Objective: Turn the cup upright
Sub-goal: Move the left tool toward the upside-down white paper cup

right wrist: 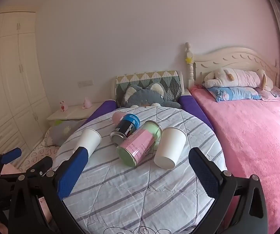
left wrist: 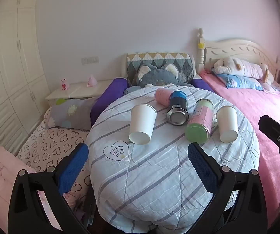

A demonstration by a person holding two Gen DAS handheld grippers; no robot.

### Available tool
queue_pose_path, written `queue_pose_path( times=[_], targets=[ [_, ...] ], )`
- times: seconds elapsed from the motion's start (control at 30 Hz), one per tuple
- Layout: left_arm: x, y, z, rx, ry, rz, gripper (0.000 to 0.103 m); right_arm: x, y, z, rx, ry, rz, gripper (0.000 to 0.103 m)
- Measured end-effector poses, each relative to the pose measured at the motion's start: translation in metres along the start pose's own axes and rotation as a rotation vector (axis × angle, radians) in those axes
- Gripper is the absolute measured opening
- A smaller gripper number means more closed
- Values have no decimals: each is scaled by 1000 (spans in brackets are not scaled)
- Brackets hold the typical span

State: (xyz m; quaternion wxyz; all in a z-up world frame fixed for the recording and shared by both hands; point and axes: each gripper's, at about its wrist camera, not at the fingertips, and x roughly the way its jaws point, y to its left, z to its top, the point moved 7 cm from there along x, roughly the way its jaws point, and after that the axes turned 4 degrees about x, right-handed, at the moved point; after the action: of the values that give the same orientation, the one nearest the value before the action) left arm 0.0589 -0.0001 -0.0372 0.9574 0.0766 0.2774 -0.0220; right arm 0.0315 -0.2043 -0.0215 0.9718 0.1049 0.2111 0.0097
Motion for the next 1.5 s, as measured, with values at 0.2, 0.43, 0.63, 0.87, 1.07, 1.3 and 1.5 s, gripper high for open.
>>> queue_pose_path(
  times=[0.2,0.43,0.63,0.87,1.07,1.3,1.5],
  targets=[
    [1,1,-1,-4,12,-3,103,2,-2,-1,2,10,-1,103],
    [-1,0,0,-6,12,0,103,3,0,-4,-2,18,2,103],
    [0,0,-1,-7,19,-2,103,3,-2,-3,1,25,3,103],
    [7,-8,-5,-6,17,-6,103,3,-2,-3,0,23,4,103],
    [15,-16,-3,1,39,-27,103,8,-6,-2,8,38,7,103],
    [22,-24,6,6,63,-36,103,15,-17,4,23,39,21,103],
    [38,-25,11,1,96,-39,103,25,-27,8,41,46,30,103]
  ],
)
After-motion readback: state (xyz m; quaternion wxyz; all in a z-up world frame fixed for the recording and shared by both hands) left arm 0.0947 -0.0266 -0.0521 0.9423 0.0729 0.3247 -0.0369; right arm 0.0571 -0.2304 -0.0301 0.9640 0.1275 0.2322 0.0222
